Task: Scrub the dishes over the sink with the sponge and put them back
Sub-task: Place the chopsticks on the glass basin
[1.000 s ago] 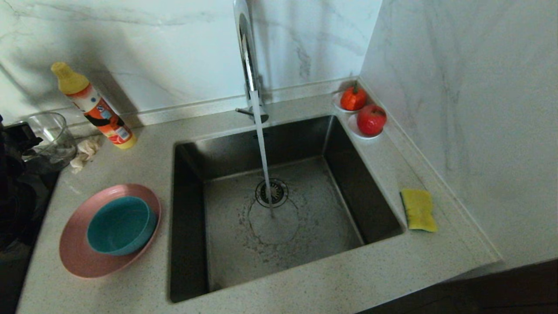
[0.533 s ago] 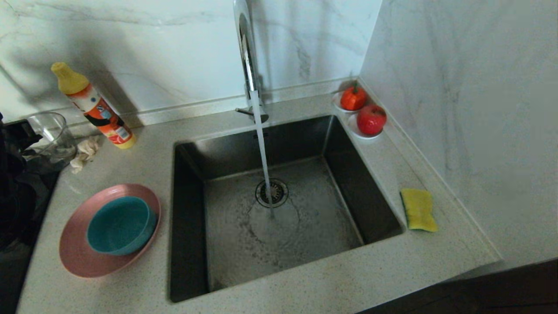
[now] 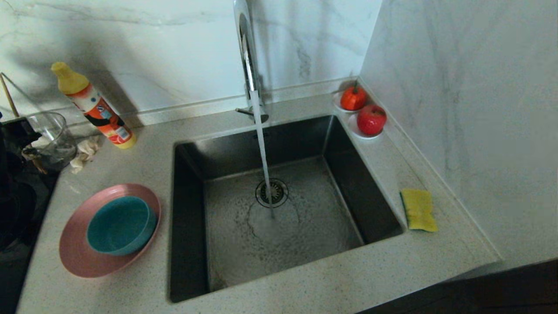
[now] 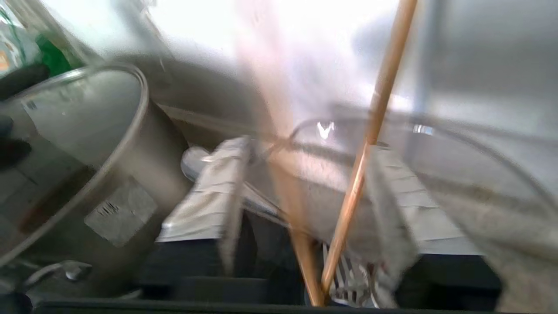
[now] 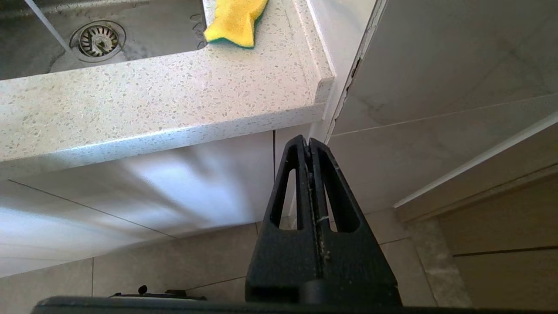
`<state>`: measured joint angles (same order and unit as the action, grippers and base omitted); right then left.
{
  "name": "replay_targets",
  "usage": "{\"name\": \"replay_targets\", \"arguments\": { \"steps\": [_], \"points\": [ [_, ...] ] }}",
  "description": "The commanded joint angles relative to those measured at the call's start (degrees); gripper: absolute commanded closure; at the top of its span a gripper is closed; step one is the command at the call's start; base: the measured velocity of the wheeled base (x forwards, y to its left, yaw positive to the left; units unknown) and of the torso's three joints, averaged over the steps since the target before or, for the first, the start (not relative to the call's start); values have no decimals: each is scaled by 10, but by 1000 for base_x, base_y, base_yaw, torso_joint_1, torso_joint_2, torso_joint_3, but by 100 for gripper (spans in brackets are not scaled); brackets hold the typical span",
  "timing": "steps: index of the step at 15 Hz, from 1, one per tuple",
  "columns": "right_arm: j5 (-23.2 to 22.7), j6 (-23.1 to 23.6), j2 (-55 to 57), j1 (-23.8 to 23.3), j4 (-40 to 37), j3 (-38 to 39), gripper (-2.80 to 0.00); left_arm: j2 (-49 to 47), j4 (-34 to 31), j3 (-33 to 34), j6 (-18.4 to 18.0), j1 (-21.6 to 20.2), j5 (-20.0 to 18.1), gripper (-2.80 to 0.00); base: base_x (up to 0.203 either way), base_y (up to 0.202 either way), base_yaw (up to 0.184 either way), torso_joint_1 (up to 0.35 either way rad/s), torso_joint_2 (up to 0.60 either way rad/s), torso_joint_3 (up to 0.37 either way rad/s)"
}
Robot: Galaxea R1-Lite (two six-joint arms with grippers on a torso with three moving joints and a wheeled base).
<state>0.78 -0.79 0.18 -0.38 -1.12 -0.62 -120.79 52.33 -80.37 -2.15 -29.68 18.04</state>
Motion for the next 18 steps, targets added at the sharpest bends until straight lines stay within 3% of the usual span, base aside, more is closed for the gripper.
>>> {"name": "replay_targets", "arguments": {
  "steps": [1,5,9,11,15,18],
  "points": [
    [0,0,0,0,0,0,0,23,1,-2,2,0,1,-280,0,0,0,0,0,0],
    [0,0,0,-1,0,0,0,90,-20,-28,4,0,1,-280,0,0,0,0,0,0],
    [0,0,0,0,0,0,0,165,-93,-35,19,-1,1,-280,0,0,0,0,0,0],
    [0,0,0,0,0,0,0,218,-176,-30,33,-1,-2,-280,0,0,0,0,0,0],
    [0,0,0,0,0,0,0,331,-404,-29,91,-3,-26,-280,0,0,0,0,0,0],
    [0,0,0,0,0,0,0,429,-504,-1,113,-6,-55,-280,0,0,0,0,0,0]
  ]
}}
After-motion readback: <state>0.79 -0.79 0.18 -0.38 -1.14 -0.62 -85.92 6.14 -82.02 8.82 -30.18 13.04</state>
